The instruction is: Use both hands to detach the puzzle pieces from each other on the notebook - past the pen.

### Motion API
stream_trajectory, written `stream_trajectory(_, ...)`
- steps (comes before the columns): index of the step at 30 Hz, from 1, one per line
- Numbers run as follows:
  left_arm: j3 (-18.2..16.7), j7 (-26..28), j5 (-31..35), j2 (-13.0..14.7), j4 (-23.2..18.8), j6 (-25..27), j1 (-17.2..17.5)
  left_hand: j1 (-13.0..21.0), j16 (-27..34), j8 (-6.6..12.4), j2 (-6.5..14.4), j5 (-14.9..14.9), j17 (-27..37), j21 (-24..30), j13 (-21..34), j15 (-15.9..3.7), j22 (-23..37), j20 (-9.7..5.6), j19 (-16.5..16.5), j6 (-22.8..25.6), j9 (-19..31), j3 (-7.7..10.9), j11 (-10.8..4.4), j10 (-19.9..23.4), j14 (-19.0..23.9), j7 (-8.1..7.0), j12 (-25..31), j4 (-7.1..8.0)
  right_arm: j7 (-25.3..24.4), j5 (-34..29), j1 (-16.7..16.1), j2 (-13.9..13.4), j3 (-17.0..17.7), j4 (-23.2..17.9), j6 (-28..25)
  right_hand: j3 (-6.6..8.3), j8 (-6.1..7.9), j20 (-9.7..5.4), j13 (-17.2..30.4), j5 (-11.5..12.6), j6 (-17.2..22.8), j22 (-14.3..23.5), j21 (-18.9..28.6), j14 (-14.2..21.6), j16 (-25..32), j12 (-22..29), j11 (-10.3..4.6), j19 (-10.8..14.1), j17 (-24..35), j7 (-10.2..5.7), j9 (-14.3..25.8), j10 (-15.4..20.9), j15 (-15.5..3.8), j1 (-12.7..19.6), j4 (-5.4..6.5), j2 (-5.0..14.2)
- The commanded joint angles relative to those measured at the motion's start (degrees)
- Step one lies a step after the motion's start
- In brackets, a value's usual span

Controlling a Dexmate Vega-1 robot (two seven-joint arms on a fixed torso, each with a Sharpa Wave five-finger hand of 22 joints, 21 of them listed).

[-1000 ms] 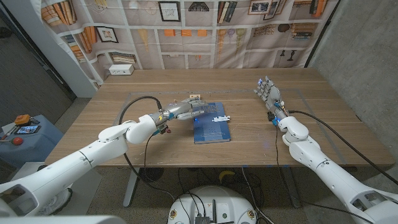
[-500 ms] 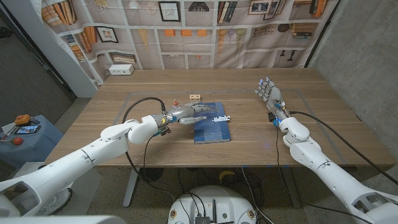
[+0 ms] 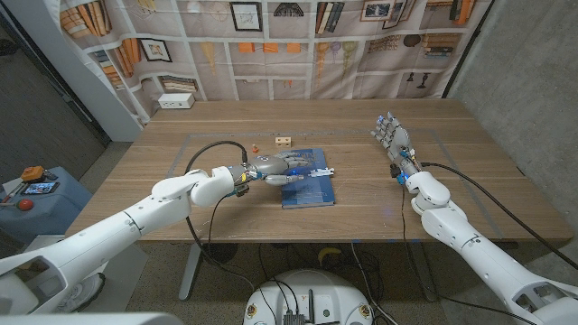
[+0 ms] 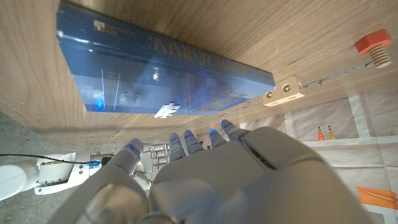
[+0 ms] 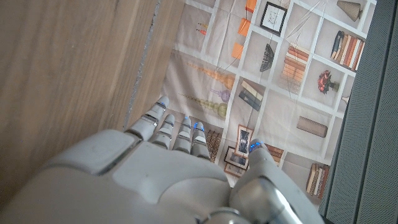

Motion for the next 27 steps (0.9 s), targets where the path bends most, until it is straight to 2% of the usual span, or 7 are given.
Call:
stream_trajectory(1,1.41,-2.92,3.00,-0.65,-0.37,0.52,-1.56,-0.42,-0.26,-0.30,3.94,0.33,0.18,0.18,0.02,-8.76,0.23,-8.25,-10.57,-1.04,-0.02,-0.21,0.00,-0.47,-6.31,0.02,0.00,0.09,0.03,-0.09,-0.57,-0.32,0.20,-0.60,0.47,-0.01,0.25,0.06,0.16,0.09,0.34,0.17,0.24,-0.30,0.40,0.39,-0.32,-0.04,0.16,0.14,0.13,0.01,-0.19,-0.41,-0.40,0.29)
stream_trajectory(7,2.16,-4.73,5.01,-0.71,-0.96,1.28,-2.44,-0.45,-0.21,-0.23,3.98,0.32,0.19,0.21,0.00,-8.46,0.23,-8.03,-10.99,-1.59,-0.03,-0.35,0.07,-1.19,-6.68,0.66,-0.11,0.12,0.32,0.06,-0.70,-0.31,0.27,-0.55,0.77,-0.03,0.26,0.06,0.16,0.08,0.36,0.17,0.24,-0.32,0.44,0.39,-0.21,-0.09,0.10,0.14,0.13,0.00,-0.13,-0.46,-0.45,0.32)
stream_trajectory(12,2.74,-5.38,6.20,-1.14,-0.87,1.31,-3.17,-0.45,-0.17,-0.08,4.09,0.30,0.20,0.30,-0.02,-7.88,0.24,-7.74,-11.75,-2.45,-0.05,-0.62,1.31,-1.71,-7.48,2.16,0.03,0.14,0.48,0.07,-0.70,-0.27,0.30,-0.39,1.05,-0.05,0.26,0.07,0.16,0.08,0.36,0.16,0.25,-0.34,0.45,0.39,-0.16,-0.08,0.06,0.14,0.13,-0.03,-0.16,-0.49,-0.47,0.33)
stream_trajectory(27,4.03,-7.80,7.72,-2.01,-0.59,1.86,-4.68,-0.42,0.00,0.39,4.30,0.30,0.17,0.38,-0.04,-7.24,0.23,-7.03,-12.69,-2.00,-0.08,-0.88,2.34,-1.74,-7.95,3.88,0.36,0.15,0.46,-0.11,-1.09,-0.64,0.60,-0.95,1.60,-0.11,0.26,0.06,0.16,0.06,0.38,0.16,0.28,-0.35,0.56,0.42,-0.19,-0.10,-0.12,0.27,0.13,0.01,-0.17,-0.63,-0.59,0.37)
